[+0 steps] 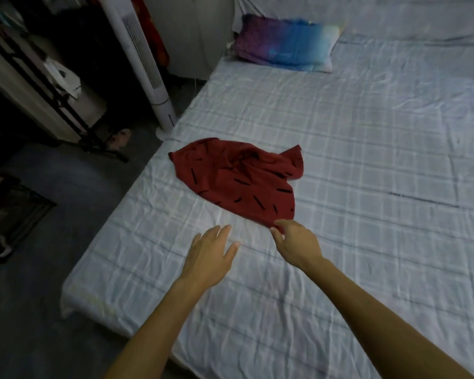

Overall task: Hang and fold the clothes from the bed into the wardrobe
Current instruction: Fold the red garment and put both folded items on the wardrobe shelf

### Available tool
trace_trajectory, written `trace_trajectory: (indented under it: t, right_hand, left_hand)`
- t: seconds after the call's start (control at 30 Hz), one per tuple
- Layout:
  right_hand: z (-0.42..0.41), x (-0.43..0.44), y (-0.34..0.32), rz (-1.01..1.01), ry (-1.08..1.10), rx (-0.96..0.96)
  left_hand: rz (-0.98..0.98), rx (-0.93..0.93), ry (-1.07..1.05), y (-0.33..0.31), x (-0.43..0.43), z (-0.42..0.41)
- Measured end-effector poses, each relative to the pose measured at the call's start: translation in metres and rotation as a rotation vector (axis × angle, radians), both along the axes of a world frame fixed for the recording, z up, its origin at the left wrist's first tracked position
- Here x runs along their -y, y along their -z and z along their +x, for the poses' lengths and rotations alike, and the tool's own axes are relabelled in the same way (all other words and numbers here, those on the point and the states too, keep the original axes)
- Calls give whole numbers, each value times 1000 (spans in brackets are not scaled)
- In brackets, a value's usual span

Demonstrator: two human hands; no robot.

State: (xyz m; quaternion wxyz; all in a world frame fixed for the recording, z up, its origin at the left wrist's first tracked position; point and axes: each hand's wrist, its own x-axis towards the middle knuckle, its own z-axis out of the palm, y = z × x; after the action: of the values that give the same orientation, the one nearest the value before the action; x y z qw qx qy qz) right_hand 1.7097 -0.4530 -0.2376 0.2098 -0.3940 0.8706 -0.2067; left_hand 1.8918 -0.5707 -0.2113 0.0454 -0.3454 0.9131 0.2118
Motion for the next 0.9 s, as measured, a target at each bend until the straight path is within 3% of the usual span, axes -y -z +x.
trace_trajectory:
  t: [0.3, 0.5, 0.7, 0.9]
  right_hand:
    - [-21, 93, 105, 154, -6, -58]
    - [-26, 155, 182, 229, 19, -74]
    - [-27, 169, 233, 248, 75, -28]
    - [-32, 174, 246, 151, 97, -17]
  left_hand:
    - [50, 65, 143, 134, 120, -68]
    - [-73, 196, 257, 240, 178, -106]
    - [-214, 149, 360, 310, 219, -148]
    - [-222, 188, 372, 347, 234, -166]
